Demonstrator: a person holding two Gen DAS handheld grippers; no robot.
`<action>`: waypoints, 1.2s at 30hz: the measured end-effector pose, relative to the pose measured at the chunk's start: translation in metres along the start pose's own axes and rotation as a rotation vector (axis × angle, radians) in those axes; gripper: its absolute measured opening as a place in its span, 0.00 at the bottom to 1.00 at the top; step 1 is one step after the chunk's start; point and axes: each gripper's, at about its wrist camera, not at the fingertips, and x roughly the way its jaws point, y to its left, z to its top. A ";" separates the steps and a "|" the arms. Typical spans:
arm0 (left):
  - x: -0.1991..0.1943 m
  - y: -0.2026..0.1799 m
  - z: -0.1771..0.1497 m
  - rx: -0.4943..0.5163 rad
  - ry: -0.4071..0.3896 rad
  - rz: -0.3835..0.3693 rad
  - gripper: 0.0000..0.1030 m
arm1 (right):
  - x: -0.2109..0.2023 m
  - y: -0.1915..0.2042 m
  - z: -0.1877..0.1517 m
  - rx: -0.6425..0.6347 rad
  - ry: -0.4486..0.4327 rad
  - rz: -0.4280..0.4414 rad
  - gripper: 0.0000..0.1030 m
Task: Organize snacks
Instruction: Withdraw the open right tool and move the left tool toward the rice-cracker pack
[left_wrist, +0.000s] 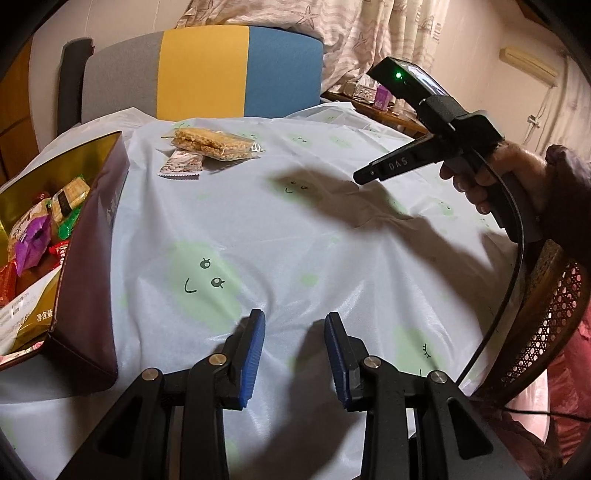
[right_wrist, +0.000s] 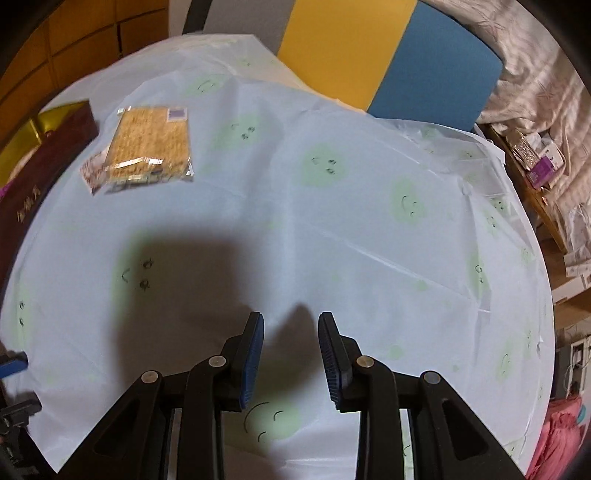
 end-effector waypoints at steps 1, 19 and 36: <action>0.000 0.000 0.000 -0.001 0.003 0.002 0.34 | 0.001 0.002 -0.001 -0.016 0.003 -0.008 0.30; 0.006 -0.012 0.017 0.024 0.117 0.056 0.45 | 0.013 0.008 -0.001 -0.036 0.039 -0.013 0.30; 0.000 -0.002 0.049 0.002 0.111 0.154 0.49 | 0.009 0.014 -0.005 -0.060 0.034 -0.036 0.30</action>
